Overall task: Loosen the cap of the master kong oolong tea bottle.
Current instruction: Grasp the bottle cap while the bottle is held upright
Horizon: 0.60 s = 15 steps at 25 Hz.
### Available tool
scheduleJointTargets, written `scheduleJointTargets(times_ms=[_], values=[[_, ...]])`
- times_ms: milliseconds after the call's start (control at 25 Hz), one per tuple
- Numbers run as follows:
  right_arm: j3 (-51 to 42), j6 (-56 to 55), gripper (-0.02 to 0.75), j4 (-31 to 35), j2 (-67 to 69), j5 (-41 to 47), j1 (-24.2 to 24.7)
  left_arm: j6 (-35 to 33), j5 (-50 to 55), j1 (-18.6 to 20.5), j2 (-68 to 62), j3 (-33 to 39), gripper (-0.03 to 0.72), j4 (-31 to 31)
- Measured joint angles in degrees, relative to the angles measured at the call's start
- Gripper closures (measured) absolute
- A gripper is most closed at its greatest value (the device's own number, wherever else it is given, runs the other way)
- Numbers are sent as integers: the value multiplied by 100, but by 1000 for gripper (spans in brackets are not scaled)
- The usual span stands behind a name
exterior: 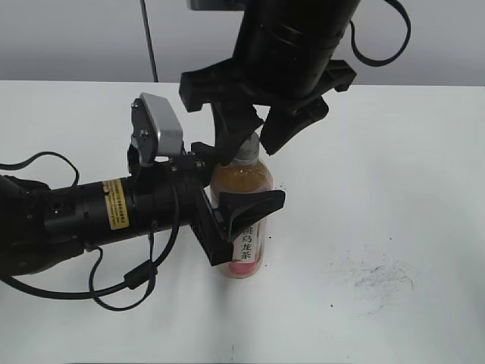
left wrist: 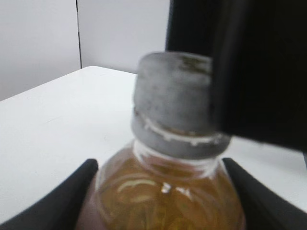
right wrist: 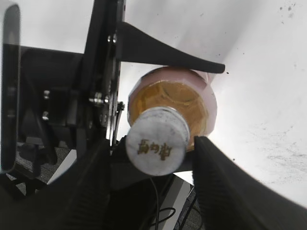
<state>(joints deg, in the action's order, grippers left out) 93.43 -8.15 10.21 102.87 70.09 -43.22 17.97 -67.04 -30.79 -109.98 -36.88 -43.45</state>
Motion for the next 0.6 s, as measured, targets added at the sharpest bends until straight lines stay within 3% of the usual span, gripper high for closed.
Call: scheduleJointTargets(times_ms=[600], values=[[148, 375, 400, -14, 0, 0, 0, 0, 0, 0, 0, 0, 240, 0]])
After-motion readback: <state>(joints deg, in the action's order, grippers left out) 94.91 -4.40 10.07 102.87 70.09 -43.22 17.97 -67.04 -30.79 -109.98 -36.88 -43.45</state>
